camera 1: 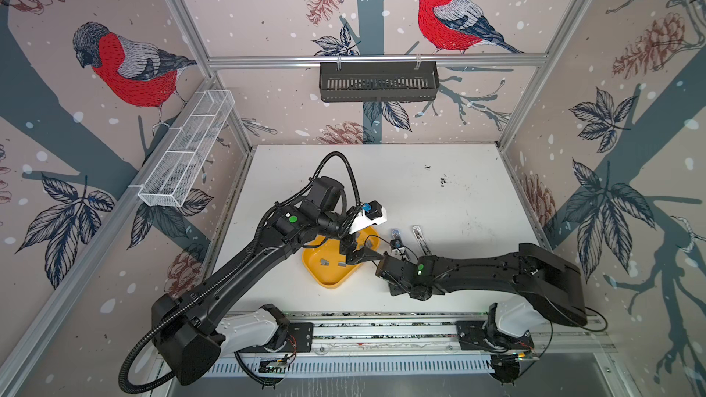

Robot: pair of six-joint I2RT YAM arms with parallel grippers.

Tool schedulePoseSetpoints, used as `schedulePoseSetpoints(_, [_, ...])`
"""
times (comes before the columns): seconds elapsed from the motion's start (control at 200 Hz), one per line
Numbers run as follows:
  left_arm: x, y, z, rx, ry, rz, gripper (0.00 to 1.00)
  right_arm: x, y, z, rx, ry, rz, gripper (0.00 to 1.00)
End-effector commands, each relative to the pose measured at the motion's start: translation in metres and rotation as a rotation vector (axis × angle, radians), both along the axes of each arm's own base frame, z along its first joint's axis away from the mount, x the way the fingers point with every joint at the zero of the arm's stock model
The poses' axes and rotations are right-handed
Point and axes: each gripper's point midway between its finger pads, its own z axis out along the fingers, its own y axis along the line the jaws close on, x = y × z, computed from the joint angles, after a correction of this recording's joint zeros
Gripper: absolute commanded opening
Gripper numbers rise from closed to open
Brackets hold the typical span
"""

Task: Load the staples into the stapler

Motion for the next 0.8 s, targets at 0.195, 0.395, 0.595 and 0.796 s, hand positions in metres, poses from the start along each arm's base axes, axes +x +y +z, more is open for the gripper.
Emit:
schedulePoseSetpoints(0.195, [-0.004, -0.002, 0.008, -0.035, -0.008, -0.033, 0.98, 0.022, -0.028, 0.020, 0.033, -0.081, 0.014, 0.16])
schedulePoseSetpoints(0.395, [-0.004, -0.003, 0.007, -0.033, -0.003, -0.035, 0.98, 0.045, -0.056, 0.041, 0.038, -0.124, -0.010, 0.16])
schedulePoseSetpoints(0.595, [-0.005, -0.004, 0.006, -0.035, 0.004, -0.041, 0.98, 0.069, -0.082, 0.059, 0.039, -0.161, -0.059, 0.16])
schedulePoseSetpoints(0.796, [-0.004, -0.004, 0.004, -0.033, 0.012, -0.043, 0.98, 0.090, -0.105, 0.060, 0.021, -0.157, -0.106, 0.15])
